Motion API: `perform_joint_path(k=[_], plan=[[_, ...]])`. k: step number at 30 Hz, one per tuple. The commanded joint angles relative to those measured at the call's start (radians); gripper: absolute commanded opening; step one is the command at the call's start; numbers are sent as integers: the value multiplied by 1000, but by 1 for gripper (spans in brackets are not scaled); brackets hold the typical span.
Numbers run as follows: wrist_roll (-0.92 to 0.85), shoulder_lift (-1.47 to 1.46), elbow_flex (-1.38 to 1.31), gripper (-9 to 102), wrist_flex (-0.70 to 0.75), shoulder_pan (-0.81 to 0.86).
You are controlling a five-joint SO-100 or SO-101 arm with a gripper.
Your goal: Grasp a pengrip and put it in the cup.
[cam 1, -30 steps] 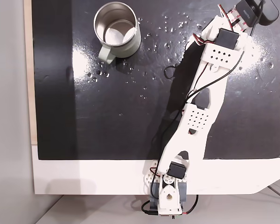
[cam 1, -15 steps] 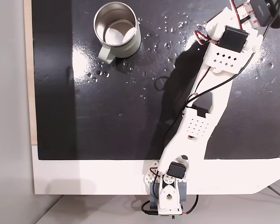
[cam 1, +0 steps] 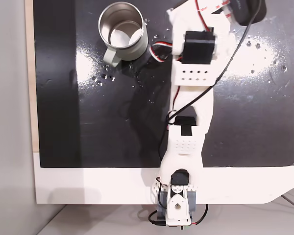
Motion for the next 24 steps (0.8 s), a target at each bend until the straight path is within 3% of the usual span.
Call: perform_joint_path(k=[1, 8, 24], plan=[[86, 115, -52, 0, 6, -95], [179, 114, -15, 0, 5, -227], [267, -26, 3, 0, -5, -273]])
